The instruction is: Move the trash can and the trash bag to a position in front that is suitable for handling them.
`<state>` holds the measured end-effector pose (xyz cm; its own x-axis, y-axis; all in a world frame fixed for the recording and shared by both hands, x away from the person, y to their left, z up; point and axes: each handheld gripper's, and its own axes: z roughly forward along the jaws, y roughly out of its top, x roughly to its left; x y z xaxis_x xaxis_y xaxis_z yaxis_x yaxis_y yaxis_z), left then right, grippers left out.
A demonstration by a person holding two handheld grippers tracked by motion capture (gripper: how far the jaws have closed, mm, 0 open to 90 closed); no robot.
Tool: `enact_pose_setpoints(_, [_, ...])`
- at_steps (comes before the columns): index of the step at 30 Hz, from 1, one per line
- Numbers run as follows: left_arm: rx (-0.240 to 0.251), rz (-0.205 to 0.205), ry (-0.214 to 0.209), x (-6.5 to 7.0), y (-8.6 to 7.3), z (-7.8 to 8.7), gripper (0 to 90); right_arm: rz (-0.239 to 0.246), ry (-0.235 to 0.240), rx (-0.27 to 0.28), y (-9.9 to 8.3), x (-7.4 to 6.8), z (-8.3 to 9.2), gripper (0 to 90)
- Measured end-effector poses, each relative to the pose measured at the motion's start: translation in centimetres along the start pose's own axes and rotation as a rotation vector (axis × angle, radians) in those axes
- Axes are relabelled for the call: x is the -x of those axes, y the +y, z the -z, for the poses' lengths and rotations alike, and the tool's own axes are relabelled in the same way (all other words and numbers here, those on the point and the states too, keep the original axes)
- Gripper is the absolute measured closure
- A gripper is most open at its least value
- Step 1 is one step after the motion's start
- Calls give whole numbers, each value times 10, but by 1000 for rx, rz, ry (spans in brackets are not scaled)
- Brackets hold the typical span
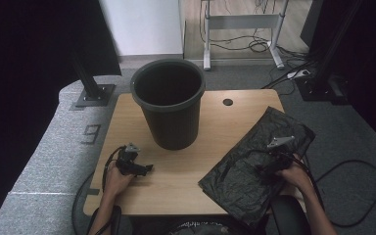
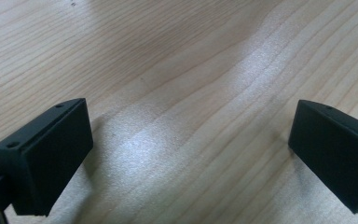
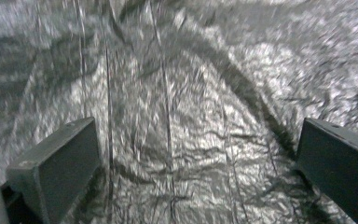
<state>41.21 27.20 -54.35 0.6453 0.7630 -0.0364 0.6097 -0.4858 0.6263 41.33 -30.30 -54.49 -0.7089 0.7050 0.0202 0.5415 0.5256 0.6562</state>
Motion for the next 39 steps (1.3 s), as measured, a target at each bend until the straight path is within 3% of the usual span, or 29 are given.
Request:
enact_pose_setpoints(3, [28,29,-5,-8,4,2,0,-38,-10,39,2,1,4,0])
enact_pose_setpoints(5, [42,38,0,-15,9,5,0,-105,1,74,4,3,9,0])
enact_pose_setpoints(8, [65,46,19,-27,21,9,0,-122,10,91,7,5,11,0])
enact_pose_setpoints(14, [108,60,55,-52,50,16,0,-116,72,112,28,1,12,9])
enact_pose_setpoints(23, [156,65,101,-77,92,22,0,-72,16,186,61,-9,5,10])
enact_pose_setpoints(29, [188,81,150,-93,114,23,0,-46,-12,192,81,-13,1,9])
enact_pose_setpoints(34, [212,91,182,-103,129,21,0,-48,-27,226,96,-12,-2,5])
enact_pose_setpoints(35, [218,96,178,-105,131,21,0,-72,-23,246,101,-10,-4,2])
enact_pose_setpoints(39, [221,97,189,-105,134,18,0,-59,-20,234,108,-9,-7,34])
